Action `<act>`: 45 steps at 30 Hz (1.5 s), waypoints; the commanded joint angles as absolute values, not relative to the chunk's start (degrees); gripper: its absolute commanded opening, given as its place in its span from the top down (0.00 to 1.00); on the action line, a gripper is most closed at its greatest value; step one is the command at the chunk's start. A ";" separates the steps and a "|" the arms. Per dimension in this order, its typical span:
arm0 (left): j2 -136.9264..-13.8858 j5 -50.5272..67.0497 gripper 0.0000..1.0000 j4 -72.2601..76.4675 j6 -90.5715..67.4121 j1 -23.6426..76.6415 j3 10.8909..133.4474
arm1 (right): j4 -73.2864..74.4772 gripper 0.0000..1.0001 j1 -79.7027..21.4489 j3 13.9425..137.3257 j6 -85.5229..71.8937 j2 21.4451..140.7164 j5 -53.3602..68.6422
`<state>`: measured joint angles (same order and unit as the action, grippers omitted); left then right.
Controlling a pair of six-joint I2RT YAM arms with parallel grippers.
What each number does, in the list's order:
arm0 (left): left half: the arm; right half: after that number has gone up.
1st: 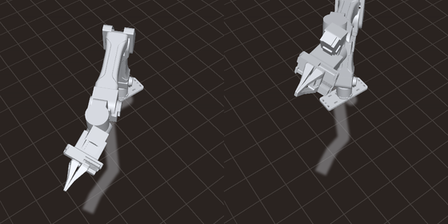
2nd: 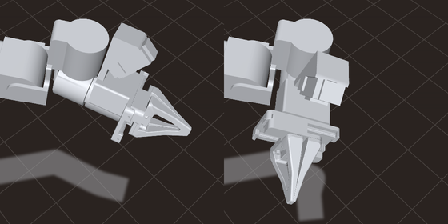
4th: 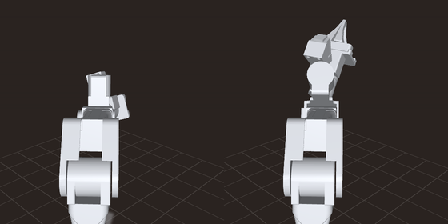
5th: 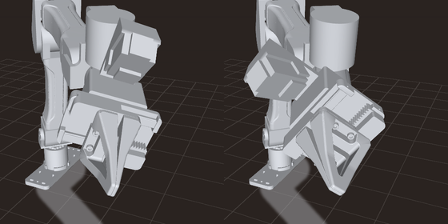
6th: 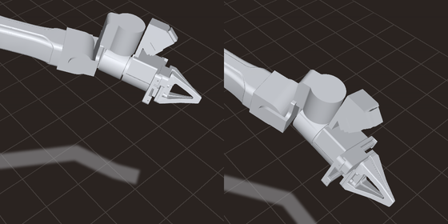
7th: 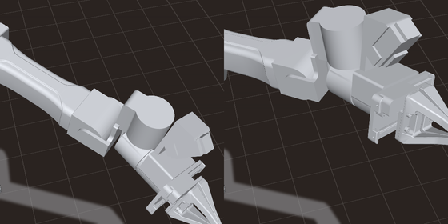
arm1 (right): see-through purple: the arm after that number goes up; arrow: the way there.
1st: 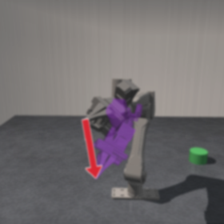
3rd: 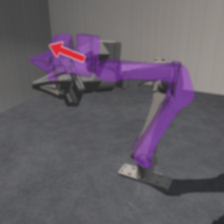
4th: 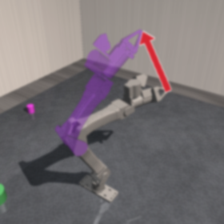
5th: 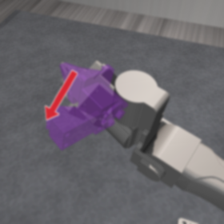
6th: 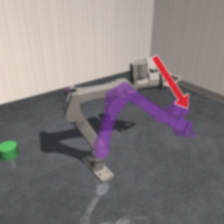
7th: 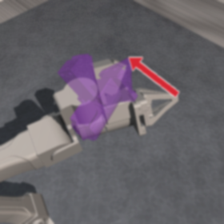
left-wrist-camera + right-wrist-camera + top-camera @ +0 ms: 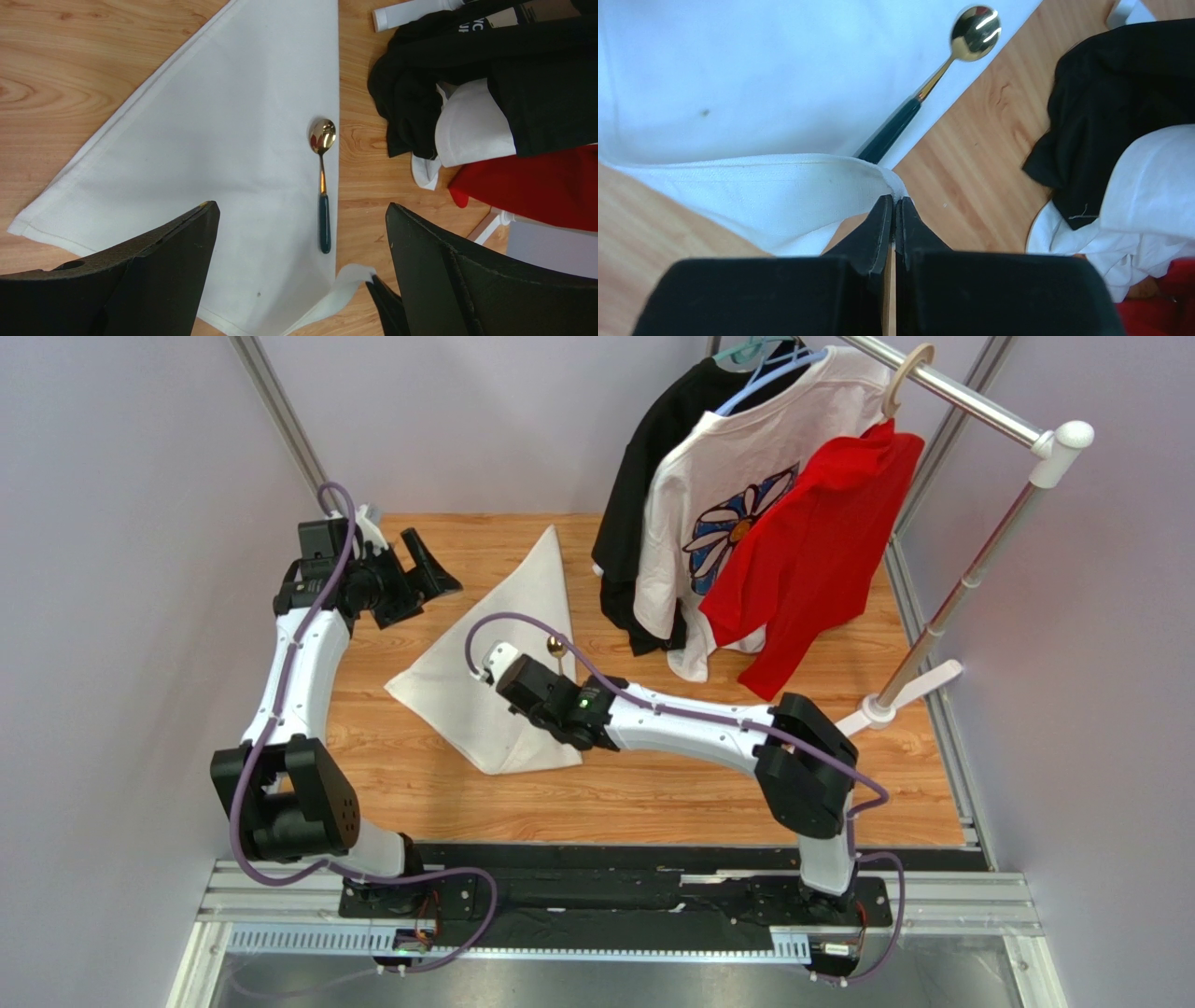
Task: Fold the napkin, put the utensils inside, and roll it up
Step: Fold the napkin
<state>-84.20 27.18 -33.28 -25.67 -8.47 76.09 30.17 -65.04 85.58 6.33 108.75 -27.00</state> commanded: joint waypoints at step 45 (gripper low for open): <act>-82.88 32.52 0.02 -30.59 -27.86 -11.07 75.41 | 22.41 1.00 -52.47 109.51 24.08 130.69 -31.72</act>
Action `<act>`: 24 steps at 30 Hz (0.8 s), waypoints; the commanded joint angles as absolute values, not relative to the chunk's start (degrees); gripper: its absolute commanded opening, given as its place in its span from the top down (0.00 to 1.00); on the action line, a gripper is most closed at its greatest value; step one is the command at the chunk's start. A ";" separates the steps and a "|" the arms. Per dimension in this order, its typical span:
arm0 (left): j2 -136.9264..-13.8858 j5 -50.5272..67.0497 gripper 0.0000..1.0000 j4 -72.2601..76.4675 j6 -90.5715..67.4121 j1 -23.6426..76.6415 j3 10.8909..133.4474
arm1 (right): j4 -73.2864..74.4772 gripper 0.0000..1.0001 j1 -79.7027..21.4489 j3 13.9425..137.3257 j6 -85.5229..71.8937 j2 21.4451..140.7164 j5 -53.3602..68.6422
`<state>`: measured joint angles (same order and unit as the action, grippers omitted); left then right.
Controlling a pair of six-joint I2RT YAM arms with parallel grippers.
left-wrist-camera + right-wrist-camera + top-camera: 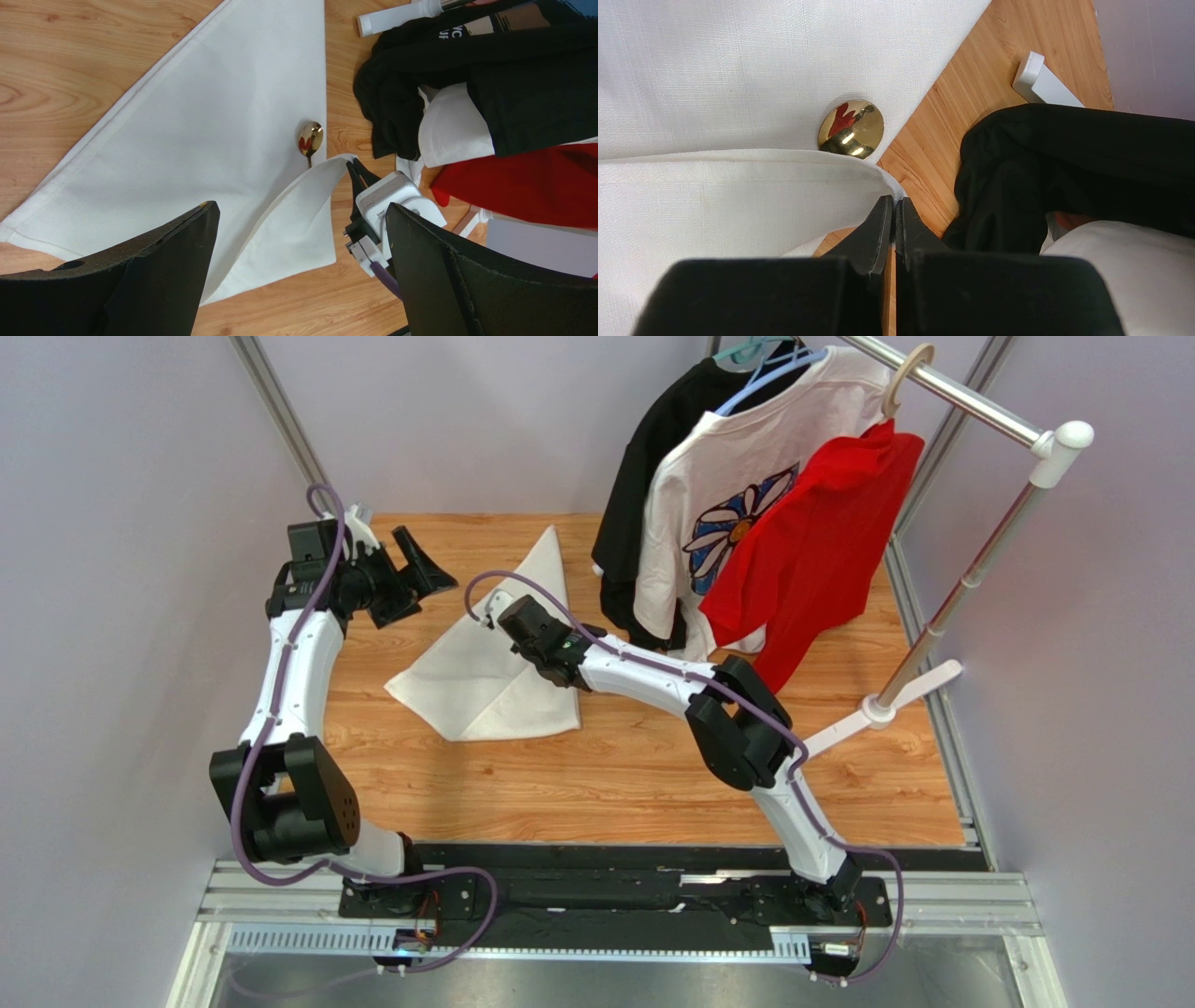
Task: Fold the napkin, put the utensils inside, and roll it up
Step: Fold the napkin
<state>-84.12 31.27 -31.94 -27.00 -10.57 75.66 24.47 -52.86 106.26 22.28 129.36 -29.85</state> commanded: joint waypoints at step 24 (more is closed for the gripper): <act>-83.14 34.10 0.02 -30.15 -28.39 -12.13 75.32 | 20.57 1.00 -50.89 114.87 26.80 137.02 -34.45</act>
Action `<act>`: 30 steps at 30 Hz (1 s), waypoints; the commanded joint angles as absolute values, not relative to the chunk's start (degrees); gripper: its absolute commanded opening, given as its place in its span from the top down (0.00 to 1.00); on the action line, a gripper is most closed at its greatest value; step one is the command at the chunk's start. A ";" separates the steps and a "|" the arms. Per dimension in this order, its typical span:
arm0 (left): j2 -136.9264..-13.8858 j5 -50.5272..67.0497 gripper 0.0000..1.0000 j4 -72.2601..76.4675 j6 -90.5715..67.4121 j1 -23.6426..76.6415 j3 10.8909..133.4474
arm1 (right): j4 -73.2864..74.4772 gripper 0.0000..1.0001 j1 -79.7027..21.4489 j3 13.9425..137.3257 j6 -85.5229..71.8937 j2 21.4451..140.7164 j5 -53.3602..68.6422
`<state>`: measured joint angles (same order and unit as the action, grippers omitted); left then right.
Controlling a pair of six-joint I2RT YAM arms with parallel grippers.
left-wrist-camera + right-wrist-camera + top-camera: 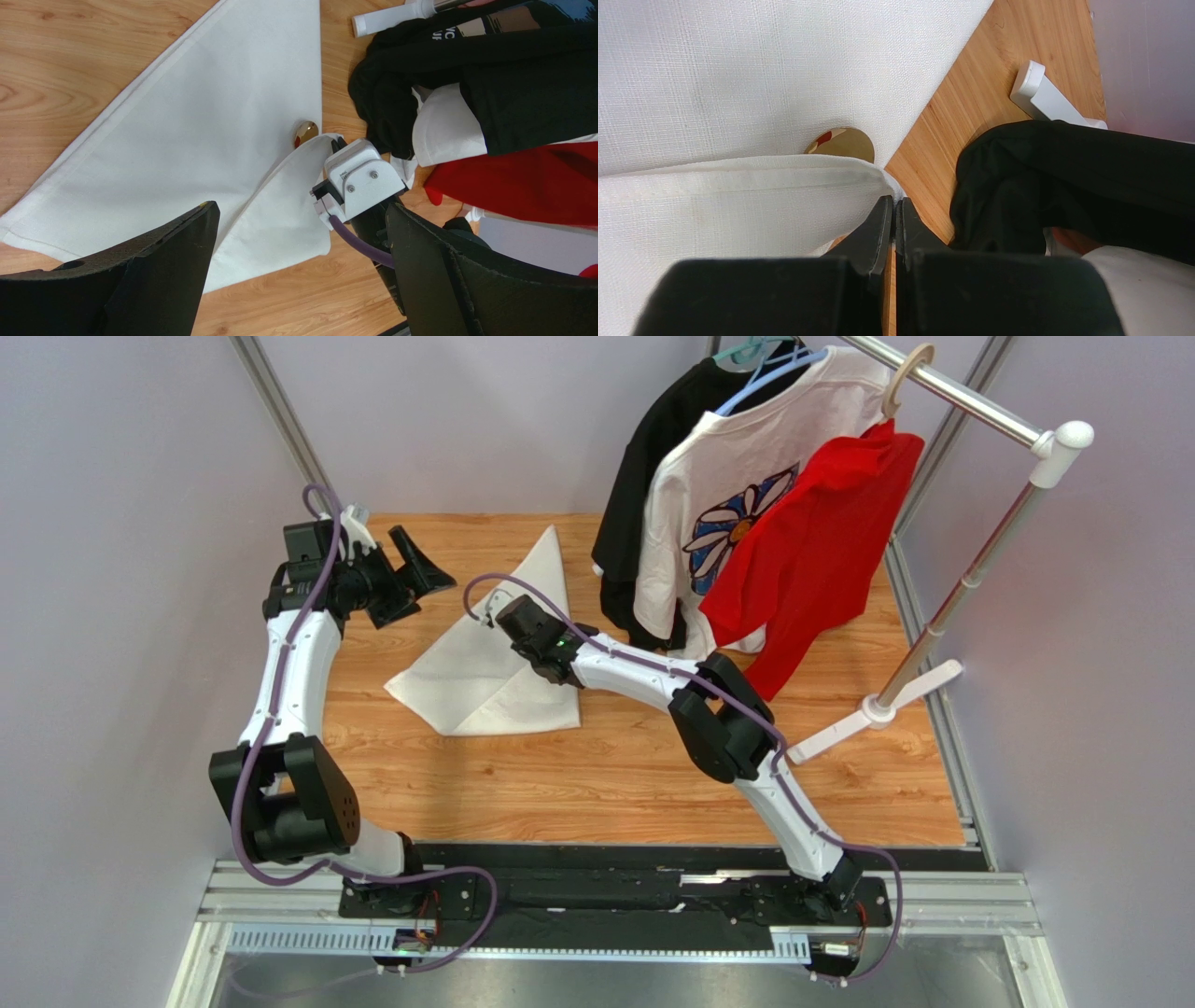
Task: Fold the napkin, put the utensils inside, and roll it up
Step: Fold the napkin
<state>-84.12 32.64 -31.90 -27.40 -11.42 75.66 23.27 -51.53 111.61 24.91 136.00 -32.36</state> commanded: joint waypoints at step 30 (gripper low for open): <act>-84.90 28.22 0.03 -30.14 -26.55 -13.54 73.65 | 21.38 0.46 -49.48 79.15 -16.49 104.08 -5.81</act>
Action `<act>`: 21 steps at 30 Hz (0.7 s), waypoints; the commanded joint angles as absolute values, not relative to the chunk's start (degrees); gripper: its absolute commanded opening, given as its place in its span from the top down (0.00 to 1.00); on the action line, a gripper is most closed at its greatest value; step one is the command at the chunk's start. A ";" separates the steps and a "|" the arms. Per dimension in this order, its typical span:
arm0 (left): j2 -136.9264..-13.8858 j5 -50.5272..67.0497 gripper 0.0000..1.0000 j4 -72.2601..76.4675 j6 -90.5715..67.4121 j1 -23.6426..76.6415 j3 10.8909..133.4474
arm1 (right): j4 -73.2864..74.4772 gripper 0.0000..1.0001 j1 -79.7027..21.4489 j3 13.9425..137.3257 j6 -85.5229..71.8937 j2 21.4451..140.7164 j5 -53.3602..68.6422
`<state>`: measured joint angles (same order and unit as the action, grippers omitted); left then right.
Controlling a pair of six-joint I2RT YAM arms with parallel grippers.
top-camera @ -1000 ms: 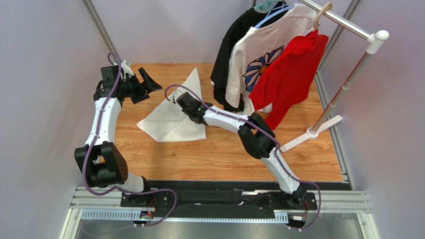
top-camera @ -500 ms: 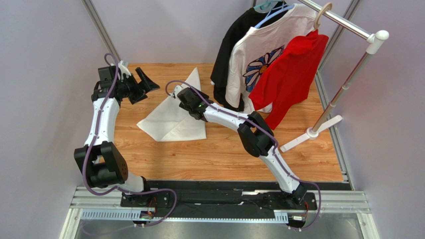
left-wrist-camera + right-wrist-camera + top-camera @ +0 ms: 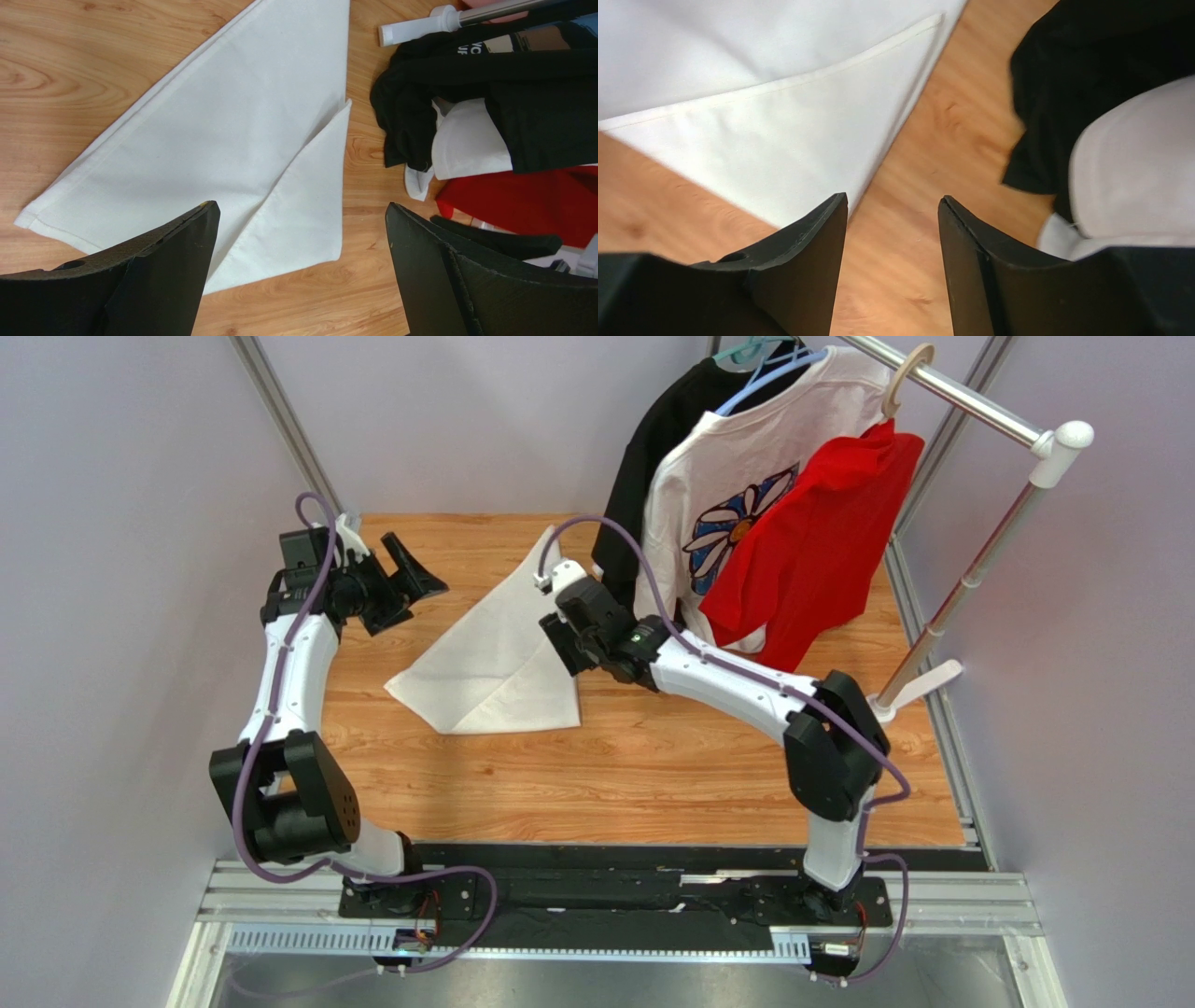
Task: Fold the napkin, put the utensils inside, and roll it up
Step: Fold the napkin
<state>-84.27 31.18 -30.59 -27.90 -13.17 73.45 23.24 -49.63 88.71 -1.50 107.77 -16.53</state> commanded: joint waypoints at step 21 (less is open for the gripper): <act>-89.73 12.13 0.25 -34.10 -25.05 -23.99 63.90 | 3.17 0.44 -49.48 54.85 -28.48 92.55 7.47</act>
<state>-89.10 14.85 -33.67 -25.93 -24.34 63.86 8.80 -49.60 56.27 -26.72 95.42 5.96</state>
